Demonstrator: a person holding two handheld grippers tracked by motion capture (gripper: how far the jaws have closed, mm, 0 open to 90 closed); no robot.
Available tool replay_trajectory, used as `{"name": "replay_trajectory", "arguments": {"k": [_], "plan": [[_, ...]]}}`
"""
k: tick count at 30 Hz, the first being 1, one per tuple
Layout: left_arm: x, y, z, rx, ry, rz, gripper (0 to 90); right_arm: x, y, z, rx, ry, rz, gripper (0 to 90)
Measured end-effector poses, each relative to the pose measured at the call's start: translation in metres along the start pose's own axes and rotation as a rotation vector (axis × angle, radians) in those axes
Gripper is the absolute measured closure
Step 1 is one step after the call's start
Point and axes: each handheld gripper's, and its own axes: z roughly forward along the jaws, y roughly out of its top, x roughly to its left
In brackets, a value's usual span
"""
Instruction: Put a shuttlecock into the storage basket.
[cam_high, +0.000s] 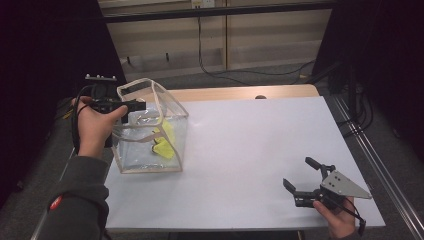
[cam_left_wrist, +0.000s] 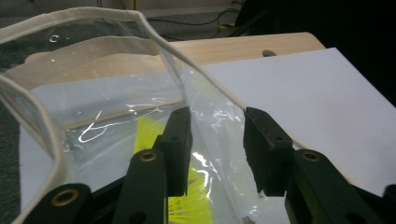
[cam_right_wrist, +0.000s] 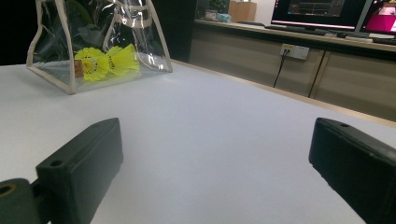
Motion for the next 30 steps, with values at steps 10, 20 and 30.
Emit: {"name": "replay_trajectory", "arguments": {"k": [10,20,30], "plan": [[-0.019,0.0,0.004,-0.022,-0.111,0.026,47.8,0.0,0.0,0.0,-0.004,0.001,0.001,2.8],[-0.036,0.0,0.006,-0.038,-0.186,0.059,36.5,0.0,0.0,0.0,-0.004,-0.001,0.0,2.8],[-0.051,-0.003,0.009,-0.052,-0.253,0.091,29.4,0.0,0.0,0.0,-0.002,-0.003,-0.001,2.8]]}}
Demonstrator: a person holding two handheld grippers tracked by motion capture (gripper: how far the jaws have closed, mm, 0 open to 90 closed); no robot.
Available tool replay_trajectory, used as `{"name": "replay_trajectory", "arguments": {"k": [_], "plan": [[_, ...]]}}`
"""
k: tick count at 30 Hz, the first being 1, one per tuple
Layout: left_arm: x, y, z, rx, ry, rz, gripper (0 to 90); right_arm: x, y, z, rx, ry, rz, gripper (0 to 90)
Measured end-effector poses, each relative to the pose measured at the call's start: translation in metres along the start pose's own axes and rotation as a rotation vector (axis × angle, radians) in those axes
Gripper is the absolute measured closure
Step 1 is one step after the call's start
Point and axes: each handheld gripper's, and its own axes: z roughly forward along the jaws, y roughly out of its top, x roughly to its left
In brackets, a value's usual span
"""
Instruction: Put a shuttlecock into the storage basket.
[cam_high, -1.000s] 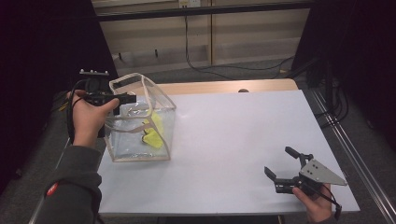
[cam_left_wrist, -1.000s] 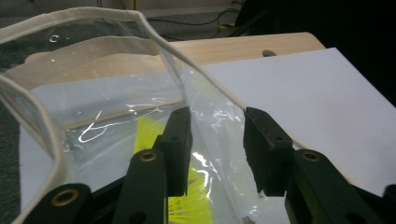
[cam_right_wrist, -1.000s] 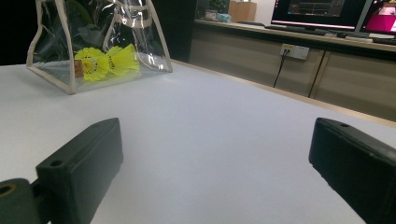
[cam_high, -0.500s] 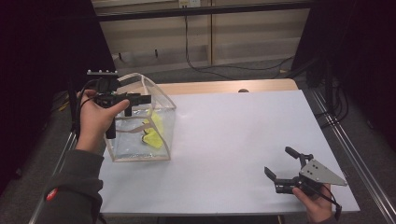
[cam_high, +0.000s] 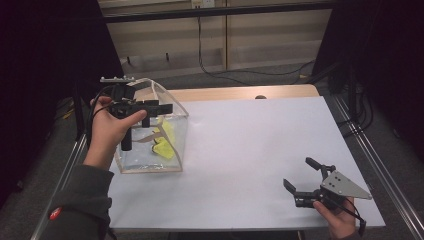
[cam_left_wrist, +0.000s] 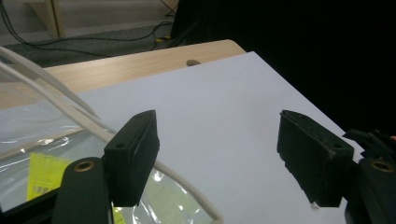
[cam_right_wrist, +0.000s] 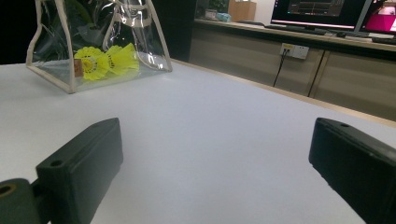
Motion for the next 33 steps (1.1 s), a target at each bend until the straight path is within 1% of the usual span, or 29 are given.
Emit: {"name": "replay_trajectory", "arguments": {"k": [3,5,7,12,14,17,18,20,21,22,26,28,31,32,33], "plan": [[-0.005,-0.001,0.002,0.001,-0.02,0.016,28.2,0.0,0.0,0.0,0.0,0.002,0.0,2.8],[-0.008,-0.002,0.004,-0.008,-0.032,0.02,26.2,0.0,0.0,0.0,0.0,0.001,0.0,2.8],[-0.011,-0.003,0.005,-0.004,-0.044,0.024,25.1,0.0,0.0,0.0,0.0,0.001,0.0,2.8],[-0.014,-0.005,0.007,-0.01,-0.059,0.031,23.5,0.0,0.0,0.0,0.0,0.001,0.0,2.8],[-0.015,-0.006,0.007,-0.012,-0.054,0.036,22.3,0.0,0.0,0.0,-0.001,0.002,0.0,2.8],[-0.016,-0.008,0.008,-0.013,-0.057,0.044,21.7,0.0,0.0,0.0,-0.001,0.001,0.001,2.8],[-0.017,-0.009,0.008,-0.015,-0.064,0.044,21.7,0.0,0.0,0.0,0.0,0.0,0.0,2.8],[-0.019,-0.01,0.008,-0.019,-0.068,0.049,21.6,0.0,0.0,0.0,0.0,0.002,0.0,2.8],[-0.019,-0.01,0.008,-0.013,-0.068,0.058,21.2,0.0,0.0,0.0,0.002,0.001,-0.001,2.8],[-0.02,-0.01,0.008,-0.013,-0.072,0.055,20.8,0.0,0.0,0.0,0.002,0.001,-0.002,2.8],[-0.024,-0.011,0.009,-0.021,-0.079,0.064,19.2,0.0,0.0,0.0,0.002,0.003,-0.002,2.8],[-0.027,-0.013,0.009,-0.022,-0.081,0.077,17.7,0.0,0.0,0.0,0.0,0.004,-0.003,2.8],[-0.031,-0.014,0.009,-0.029,-0.099,0.082,17.2,0.0,0.0,0.0,0.002,0.004,-0.001,2.8],[-0.032,-0.015,0.009,-0.03,-0.1,0.089,17.0,0.0,0.0,0.0,0.002,0.004,-0.002,2.8],[-0.034,-0.015,0.01,-0.032,-0.102,0.087,17.0,0.0,0.0,0.0,0.002,0.003,-0.002,2.8]]}}
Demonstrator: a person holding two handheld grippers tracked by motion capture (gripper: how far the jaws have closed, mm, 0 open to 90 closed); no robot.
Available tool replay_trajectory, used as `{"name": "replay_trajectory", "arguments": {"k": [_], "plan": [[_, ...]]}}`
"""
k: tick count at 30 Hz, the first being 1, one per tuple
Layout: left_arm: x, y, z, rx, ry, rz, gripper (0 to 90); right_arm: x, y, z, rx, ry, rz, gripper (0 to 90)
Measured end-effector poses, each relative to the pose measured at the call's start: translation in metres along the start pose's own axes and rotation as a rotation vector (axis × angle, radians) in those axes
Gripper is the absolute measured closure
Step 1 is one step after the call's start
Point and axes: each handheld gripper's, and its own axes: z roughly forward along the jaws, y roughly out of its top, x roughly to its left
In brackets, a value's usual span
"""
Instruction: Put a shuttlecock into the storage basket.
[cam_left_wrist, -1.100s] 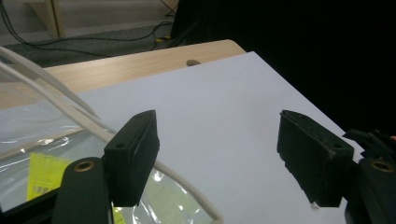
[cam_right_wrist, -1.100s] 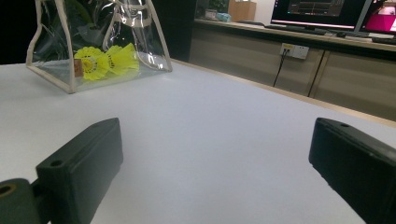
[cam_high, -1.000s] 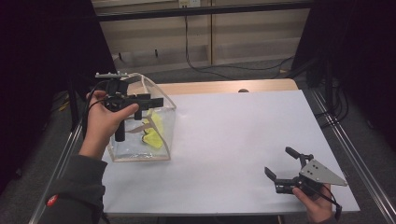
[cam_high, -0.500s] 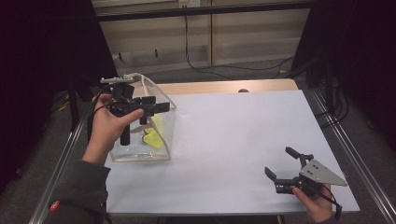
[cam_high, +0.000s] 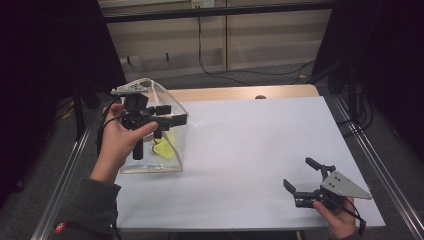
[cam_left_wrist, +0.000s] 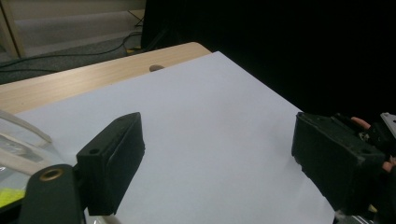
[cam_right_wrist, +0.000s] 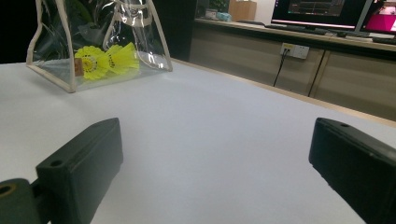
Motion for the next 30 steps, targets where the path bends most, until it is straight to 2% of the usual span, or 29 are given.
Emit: {"name": "replay_trajectory", "arguments": {"k": [3,16,30], "plan": [[-0.003,-0.002,0.001,-0.004,0.004,0.006,15.8,0.0,0.0,0.0,-0.001,0.0,0.0,2.8],[-0.013,-0.01,0.002,-0.018,-0.036,0.019,15.7,0.0,0.0,0.0,0.001,0.002,-0.001,2.8],[-0.016,-0.028,0.009,-0.027,-0.067,0.019,14.1,0.001,0.0,0.0,0.001,0.006,0.001,2.8]]}}
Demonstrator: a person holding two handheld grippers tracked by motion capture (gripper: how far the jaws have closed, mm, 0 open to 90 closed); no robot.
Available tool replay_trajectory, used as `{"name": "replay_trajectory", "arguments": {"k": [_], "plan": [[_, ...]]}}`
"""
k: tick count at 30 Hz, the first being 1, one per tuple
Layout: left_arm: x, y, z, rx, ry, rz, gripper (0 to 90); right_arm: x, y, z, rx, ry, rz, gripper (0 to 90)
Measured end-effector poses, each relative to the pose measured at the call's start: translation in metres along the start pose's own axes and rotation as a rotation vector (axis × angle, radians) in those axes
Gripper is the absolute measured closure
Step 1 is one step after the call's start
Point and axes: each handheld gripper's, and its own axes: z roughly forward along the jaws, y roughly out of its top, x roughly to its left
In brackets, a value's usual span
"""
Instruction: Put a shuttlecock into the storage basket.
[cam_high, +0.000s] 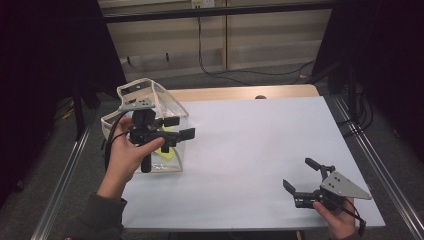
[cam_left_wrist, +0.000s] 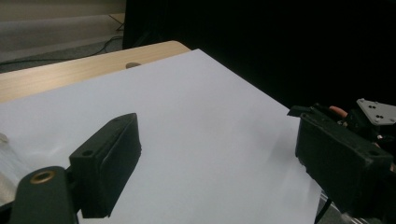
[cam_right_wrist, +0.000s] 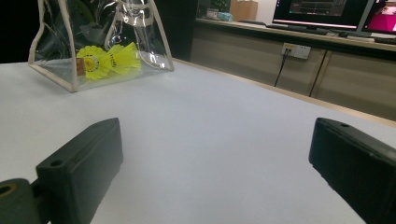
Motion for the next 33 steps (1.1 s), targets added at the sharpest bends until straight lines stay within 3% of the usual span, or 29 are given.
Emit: {"name": "replay_trajectory", "arguments": {"k": [17,33], "plan": [[-0.002,-0.025,-0.002,-0.032,-0.015,0.058,6.6,0.0,0.0,0.0,0.001,-0.001,0.0,2.8],[-0.006,-0.044,-0.004,-0.042,-0.02,0.118,5.9,0.0,0.0,0.0,0.001,-0.001,-0.001,2.7]]}}
